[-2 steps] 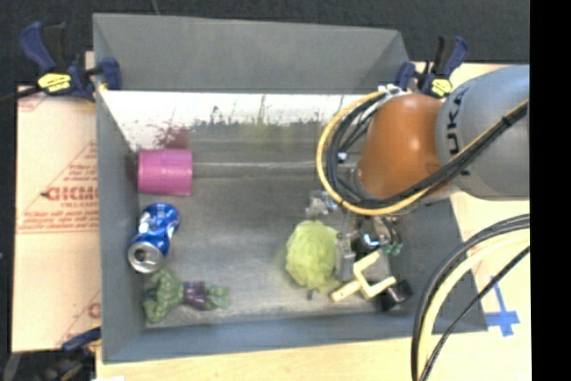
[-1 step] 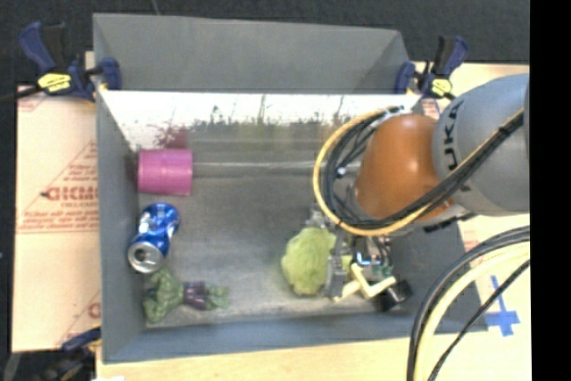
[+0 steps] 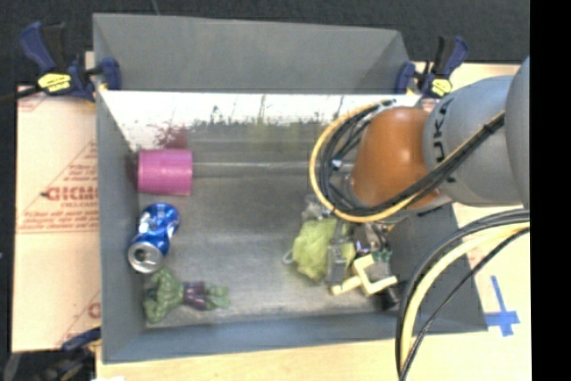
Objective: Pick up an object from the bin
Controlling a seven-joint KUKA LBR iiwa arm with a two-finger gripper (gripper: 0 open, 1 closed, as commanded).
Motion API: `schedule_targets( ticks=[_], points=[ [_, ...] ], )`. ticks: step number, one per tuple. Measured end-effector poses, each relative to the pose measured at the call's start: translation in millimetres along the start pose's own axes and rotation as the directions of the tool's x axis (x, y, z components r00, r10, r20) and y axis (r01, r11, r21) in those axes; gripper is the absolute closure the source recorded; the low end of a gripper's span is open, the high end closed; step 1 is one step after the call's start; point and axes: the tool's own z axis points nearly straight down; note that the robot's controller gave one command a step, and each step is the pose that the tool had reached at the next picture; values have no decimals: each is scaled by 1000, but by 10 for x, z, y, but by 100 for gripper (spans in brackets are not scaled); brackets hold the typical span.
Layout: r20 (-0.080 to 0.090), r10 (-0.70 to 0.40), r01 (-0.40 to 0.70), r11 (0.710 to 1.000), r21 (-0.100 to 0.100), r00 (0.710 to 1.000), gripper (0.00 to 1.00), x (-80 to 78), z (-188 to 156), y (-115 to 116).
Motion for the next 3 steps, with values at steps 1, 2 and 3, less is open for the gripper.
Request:
schedule_targets(
  ticks=[1,2,3],
  points=[
    [1,73,-73,997,-4,997,0,210,-194,117],
    [4,10,-10,1000,0,1000,100,26,-485,55],
    [4,10,-10,1000,0,1000,100,26,-485,54]
  ],
)
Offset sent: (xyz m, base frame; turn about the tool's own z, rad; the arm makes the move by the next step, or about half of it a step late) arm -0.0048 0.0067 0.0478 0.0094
